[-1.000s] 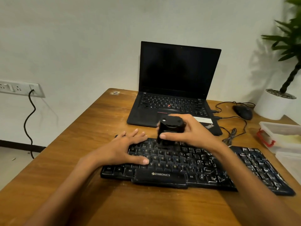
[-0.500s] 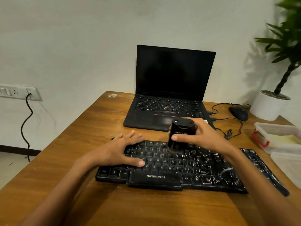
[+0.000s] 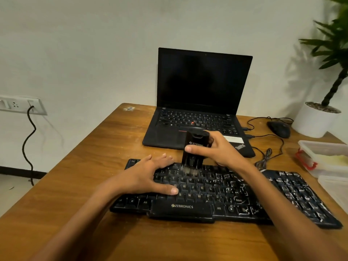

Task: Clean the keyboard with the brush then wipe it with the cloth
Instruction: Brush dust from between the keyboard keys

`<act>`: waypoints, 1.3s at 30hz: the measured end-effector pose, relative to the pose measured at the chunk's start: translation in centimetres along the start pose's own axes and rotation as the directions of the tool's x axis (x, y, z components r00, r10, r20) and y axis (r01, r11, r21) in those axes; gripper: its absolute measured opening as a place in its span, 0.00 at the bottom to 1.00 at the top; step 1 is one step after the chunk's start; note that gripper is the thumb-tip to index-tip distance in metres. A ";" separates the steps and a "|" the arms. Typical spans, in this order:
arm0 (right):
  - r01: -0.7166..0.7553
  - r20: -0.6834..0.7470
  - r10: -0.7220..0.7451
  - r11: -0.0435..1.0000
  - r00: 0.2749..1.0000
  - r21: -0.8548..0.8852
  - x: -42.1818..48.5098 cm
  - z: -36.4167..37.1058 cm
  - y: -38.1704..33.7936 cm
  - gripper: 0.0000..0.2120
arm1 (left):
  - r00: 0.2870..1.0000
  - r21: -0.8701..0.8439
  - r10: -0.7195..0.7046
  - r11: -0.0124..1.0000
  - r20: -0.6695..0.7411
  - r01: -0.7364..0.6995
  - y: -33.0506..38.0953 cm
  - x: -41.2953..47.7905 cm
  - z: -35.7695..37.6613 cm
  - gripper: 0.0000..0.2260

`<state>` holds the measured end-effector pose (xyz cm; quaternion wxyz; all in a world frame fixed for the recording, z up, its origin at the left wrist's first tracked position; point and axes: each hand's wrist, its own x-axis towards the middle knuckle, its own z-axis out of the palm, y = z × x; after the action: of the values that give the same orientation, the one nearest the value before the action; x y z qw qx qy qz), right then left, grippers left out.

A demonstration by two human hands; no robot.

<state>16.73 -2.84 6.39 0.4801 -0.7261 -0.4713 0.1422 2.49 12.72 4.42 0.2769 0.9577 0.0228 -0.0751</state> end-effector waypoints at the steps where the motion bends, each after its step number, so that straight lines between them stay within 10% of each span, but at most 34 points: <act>1: 0.020 -0.034 -0.021 1.000 0.999 -0.020 0.3 -0.2 -0.1 0.15 | 1.000 0.000 -0.002 1.000 -0.001 0.002 0.0 0.0 0.0 0.36; 5: 0.008 0.139 -0.002 0.999 0.990 -0.047 0.4 0.4 -0.8 0.12 | 1.000 0.010 0.015 1.000 0.007 -0.015 0.1 0.1 -0.1 0.36; 17: 0.046 -0.043 -0.055 0.983 0.998 -0.179 0.8 0.0 0.3 0.12 | 1.000 0.009 0.011 1.000 0.014 -0.012 -0.6 0.4 0.1 0.38; 39: -0.023 0.134 0.052 0.977 0.990 -0.211 -3.0 -3.4 -1.8 0.07 | 0.998 -0.006 -0.068 0.998 0.016 0.069 -1.8 1.0 0.6 0.45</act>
<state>16.45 -7.03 8.83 0.3645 -0.7696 -0.5020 0.1512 3.22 13.96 2.83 0.2773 0.9549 0.0537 -0.0919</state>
